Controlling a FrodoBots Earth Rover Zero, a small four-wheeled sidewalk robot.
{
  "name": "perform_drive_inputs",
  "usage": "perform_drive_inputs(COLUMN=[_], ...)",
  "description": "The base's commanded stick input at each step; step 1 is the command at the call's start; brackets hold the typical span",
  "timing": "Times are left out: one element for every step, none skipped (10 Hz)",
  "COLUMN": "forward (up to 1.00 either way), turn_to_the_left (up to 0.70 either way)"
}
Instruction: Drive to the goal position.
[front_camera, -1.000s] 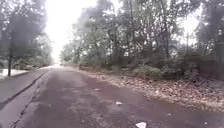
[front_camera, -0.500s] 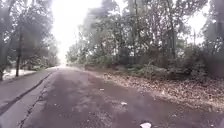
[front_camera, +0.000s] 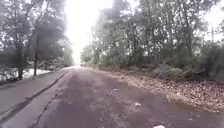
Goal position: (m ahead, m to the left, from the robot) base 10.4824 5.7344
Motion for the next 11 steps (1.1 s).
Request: perform_drive_inputs(forward=[0.0,0.0,0.0,0.0,0.08,0.85,0.85,0.85,0.85,0.85,0.85], turn_to_the_left=[0.85,0.85,0.79,0.58,0.0,0.0,0.0,0.0,0.0,0.0,0.0])
